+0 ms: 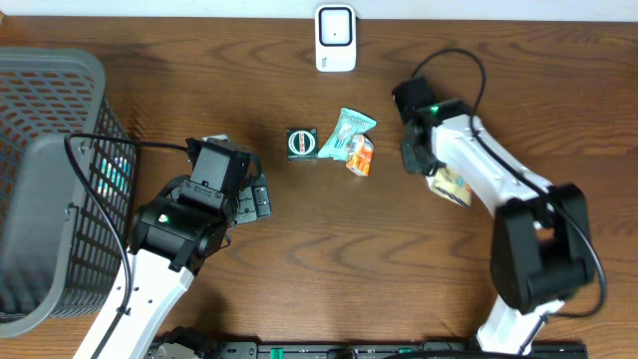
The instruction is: Scan the item barcode
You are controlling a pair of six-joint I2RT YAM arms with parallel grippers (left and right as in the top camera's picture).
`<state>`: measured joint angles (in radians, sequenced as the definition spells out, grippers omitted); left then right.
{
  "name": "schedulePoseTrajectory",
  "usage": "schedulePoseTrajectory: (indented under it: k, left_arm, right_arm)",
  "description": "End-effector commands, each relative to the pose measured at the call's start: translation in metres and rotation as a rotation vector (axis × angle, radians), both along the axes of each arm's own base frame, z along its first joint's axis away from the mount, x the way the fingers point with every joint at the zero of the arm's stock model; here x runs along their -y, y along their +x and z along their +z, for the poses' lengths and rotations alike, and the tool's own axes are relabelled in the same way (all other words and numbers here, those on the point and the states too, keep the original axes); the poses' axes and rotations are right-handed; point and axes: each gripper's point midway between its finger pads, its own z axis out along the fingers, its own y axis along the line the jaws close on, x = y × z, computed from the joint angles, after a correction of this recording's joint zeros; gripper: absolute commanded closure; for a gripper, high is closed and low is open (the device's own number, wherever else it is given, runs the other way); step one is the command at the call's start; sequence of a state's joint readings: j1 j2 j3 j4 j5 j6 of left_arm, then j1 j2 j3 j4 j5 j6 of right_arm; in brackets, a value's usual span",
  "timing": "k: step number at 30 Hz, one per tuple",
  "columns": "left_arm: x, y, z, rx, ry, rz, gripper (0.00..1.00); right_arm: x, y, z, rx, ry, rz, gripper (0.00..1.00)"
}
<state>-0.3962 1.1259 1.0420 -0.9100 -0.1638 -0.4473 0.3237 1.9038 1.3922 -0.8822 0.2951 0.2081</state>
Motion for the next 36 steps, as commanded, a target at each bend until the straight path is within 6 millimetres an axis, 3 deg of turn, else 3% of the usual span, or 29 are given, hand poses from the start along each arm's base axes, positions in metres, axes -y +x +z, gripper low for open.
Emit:
schedulePoseTrajectory:
  k: [1, 10, 14, 21, 30, 31, 33, 36]
  left_arm:
    - [-0.003, 0.001, 0.001, 0.004, 0.015, 0.01, 0.02]
    - [-0.003, 0.001, 0.001, 0.004, 0.015, 0.01, 0.02]
    - [-0.003, 0.001, 0.001, 0.004, 0.015, 0.01, 0.02]
    - [-0.003, 0.001, 0.001, 0.004, 0.015, 0.01, 0.02]
    - [-0.003, 0.001, 0.001, 0.004, 0.015, 0.01, 0.02]
    - [-0.003, 0.001, 0.001, 0.004, 0.015, 0.01, 0.02]
    - [-0.003, 0.001, 0.001, 0.004, 0.015, 0.01, 0.02]
    - [-0.003, 0.001, 0.001, 0.004, 0.015, 0.01, 0.02]
  right_arm:
    - [-0.036, 0.01, 0.048, 0.082, 0.237, 0.098, 0.99]
    - [-0.066, 0.0, 0.067, 0.017, 0.637, 0.184, 0.99]
    - [-0.068, 0.0, 0.08, 0.013, 0.813, 0.22, 0.99]
    - [-0.032, 0.0, 0.083, 0.038, 1.066, 0.129, 0.99]
    - [0.043, -0.008, 0.037, 0.077, 1.089, -0.148, 0.99]
    - [0.054, -0.01, 0.031, 0.078, 1.058, -0.184, 0.97]
    - [0.068, -0.011, 0.027, 0.083, 1.028, -0.225, 0.83]
    - [0.083, -0.008, 0.033, 0.104, 1.03, -0.268, 0.64]
